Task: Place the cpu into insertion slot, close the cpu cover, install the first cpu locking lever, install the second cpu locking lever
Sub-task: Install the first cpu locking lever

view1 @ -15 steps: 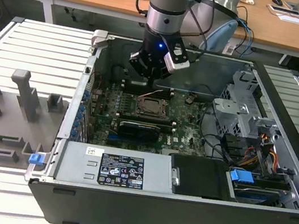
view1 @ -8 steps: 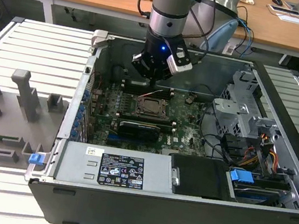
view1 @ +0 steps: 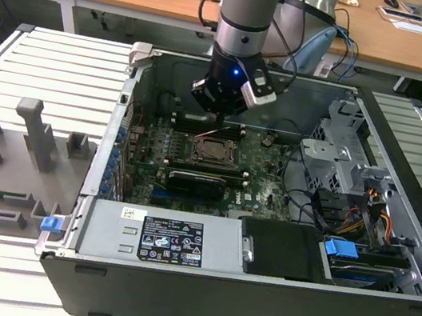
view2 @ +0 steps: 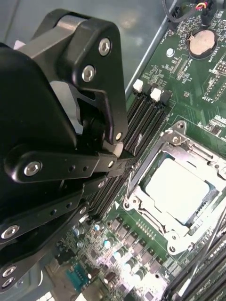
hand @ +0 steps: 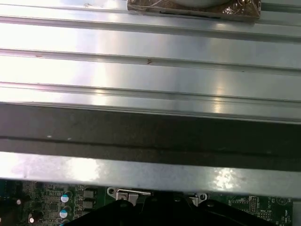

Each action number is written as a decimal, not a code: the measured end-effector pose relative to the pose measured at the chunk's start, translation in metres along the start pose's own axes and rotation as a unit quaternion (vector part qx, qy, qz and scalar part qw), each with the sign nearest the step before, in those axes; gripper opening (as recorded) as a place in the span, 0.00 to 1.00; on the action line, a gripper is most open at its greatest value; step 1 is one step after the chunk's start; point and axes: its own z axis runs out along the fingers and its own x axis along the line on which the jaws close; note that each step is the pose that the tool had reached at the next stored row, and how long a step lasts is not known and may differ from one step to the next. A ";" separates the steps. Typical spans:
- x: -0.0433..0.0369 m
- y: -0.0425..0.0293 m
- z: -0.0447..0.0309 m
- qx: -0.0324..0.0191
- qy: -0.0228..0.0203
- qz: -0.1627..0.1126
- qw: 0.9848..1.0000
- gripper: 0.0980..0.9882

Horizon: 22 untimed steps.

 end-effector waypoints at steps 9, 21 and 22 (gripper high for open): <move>-0.0075 0.0012 0.0065 0.000 0.000 0.000 1.000 0.01; -0.0139 0.0006 0.0191 0.000 0.000 0.000 1.000 0.01; -0.0142 0.0005 0.0206 0.000 0.000 0.000 1.000 0.01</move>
